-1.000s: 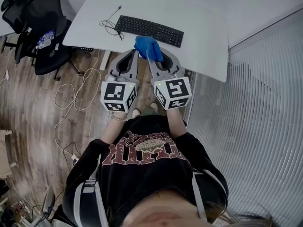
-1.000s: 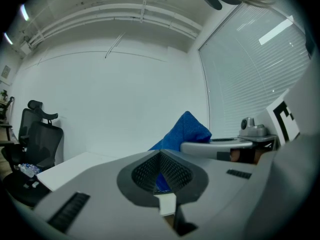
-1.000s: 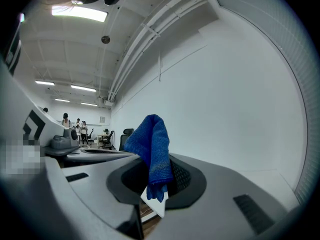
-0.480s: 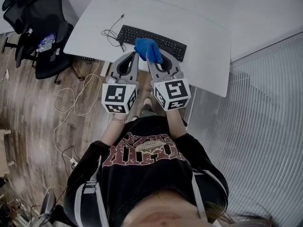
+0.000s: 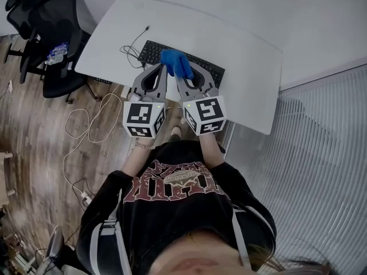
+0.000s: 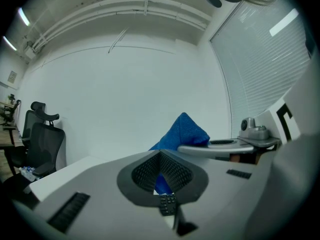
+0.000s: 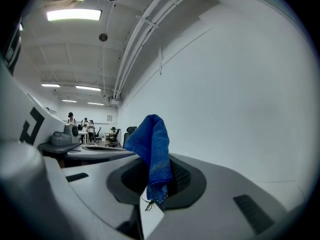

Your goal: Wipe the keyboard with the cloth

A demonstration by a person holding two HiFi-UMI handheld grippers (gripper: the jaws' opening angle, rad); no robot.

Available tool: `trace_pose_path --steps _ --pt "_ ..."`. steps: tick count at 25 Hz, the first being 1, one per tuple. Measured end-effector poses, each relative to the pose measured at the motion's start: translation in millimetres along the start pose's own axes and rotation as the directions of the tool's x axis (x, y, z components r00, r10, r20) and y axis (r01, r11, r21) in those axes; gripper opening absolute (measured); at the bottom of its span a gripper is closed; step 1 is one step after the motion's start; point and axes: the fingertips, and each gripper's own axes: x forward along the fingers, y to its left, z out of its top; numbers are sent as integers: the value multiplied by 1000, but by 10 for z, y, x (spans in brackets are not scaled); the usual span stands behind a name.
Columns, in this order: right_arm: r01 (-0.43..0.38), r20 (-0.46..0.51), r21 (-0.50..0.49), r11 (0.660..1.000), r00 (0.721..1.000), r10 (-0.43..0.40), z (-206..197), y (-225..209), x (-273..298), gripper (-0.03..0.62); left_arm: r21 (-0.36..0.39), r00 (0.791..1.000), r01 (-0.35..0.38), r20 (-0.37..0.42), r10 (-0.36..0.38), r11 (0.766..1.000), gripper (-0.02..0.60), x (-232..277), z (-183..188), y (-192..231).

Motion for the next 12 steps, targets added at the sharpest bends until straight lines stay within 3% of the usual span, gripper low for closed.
trace_pose_path --steps 12 --pt "-36 7 1 999 999 36 23 -415 184 64 15 1000 -19 -4 19 1000 32 483 31 -73"
